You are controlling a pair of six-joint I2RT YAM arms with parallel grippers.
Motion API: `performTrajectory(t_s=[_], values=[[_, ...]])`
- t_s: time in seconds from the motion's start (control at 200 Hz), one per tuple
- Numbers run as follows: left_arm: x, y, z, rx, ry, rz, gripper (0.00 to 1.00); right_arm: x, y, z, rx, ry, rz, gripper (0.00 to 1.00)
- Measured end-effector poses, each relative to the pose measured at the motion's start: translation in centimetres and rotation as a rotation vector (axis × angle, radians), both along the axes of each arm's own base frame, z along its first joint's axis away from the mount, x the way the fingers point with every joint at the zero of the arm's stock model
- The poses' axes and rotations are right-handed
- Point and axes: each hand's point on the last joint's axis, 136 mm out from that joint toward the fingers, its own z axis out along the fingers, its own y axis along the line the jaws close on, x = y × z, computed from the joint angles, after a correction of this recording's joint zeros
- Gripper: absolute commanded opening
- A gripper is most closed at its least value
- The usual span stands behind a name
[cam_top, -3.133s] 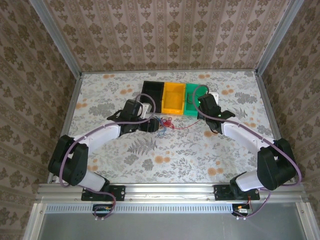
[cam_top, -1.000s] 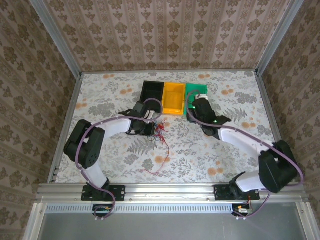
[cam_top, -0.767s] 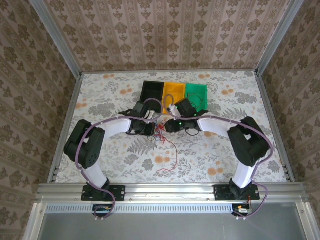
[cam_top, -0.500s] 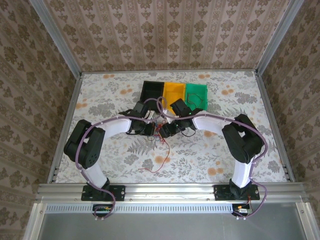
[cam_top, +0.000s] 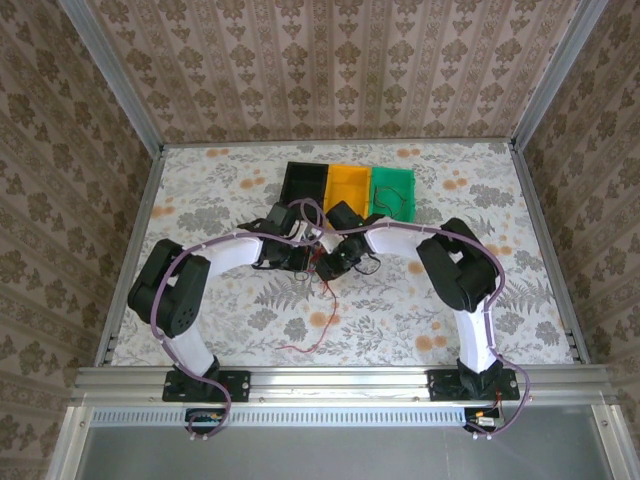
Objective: Untangle the cables
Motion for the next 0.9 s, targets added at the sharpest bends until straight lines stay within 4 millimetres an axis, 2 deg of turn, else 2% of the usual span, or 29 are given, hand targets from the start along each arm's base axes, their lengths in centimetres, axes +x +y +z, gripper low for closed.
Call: performTrajectory(t_s=[0.1,0.165,0.28,0.39,0.565,0.67,0.775,0.9], values=[[0.0,-0.1,0.0,0.000,-0.001,-0.003,0.00,0.7,-1.2,0.4,0.006,-0.042,-0.062,0.04],[0.1,0.0,0.0,0.008,-0.008,0.001,0.00,1.4,-2.9,0.8,0.015,-0.053,-0.135,0.04],[0.5,0.4,0.0,0.020,-0.021,0.020,0.00,3.8,-7.1,1.6,0.041,-0.070,-0.330,0.02],[1.4,1.7,-0.2,0.040,-0.029,0.082,0.00,5.7,-11.6,1.9,0.024,-0.093,-0.534,0.01],[1.7,4.4,-0.7,0.072,-0.032,0.188,0.00,5.8,-17.1,2.2,-0.038,-0.133,-0.777,0.00],[1.8,5.3,-0.7,0.084,-0.036,0.235,0.00,5.7,-19.0,2.8,-0.044,-0.155,-0.868,0.00],[2.0,6.4,-0.8,0.104,-0.044,0.286,0.00,5.5,-20.0,3.1,-0.040,-0.172,-0.914,0.00],[2.3,9.2,-0.5,0.178,-0.065,0.389,0.00,5.2,-21.1,3.4,-0.055,-0.200,-0.968,0.00]])
